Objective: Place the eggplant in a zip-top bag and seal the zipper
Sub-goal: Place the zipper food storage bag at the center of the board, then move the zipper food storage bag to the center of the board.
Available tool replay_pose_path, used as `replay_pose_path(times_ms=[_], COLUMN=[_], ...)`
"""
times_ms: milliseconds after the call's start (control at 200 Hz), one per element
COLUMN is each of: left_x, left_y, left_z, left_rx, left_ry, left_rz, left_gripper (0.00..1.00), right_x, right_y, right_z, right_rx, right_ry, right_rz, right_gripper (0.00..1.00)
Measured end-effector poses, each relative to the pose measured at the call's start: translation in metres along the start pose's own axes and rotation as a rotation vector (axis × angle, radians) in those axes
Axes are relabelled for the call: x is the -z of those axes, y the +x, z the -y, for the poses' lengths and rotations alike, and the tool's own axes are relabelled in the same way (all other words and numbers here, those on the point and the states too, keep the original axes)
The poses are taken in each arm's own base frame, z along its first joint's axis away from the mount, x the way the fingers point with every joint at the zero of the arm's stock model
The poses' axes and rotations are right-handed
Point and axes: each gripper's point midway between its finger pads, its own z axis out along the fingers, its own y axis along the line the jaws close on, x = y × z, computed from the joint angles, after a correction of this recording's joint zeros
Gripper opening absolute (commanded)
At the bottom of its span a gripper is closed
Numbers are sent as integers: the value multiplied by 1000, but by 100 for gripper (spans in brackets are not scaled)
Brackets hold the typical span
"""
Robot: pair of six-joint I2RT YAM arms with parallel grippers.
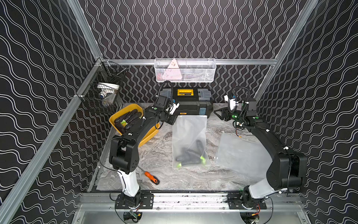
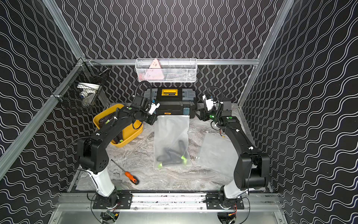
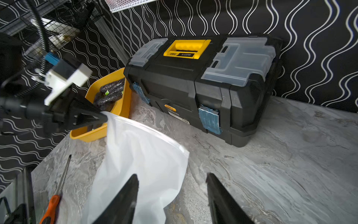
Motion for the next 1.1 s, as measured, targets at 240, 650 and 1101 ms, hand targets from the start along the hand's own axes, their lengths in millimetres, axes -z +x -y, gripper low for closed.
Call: replay_pose_path(times_ms=[240, 650, 1101], left_x=[-34, -2, -19], left_y=[-1, 51, 196], left_z=[-56, 20, 104], left_rx=[96, 294, 327], left_ry=[-259, -160, -46], left_rz=[-22, -65, -350], left_gripper=[56, 54, 57], right_x=[-32, -70, -40], right_y=[47, 177, 274], right_z=[-9, -28, -50], right_rx=[-100, -339, -510], right_ry=[59, 168, 200], right_rz=[-109, -392, -569], right_gripper=[57, 51, 53])
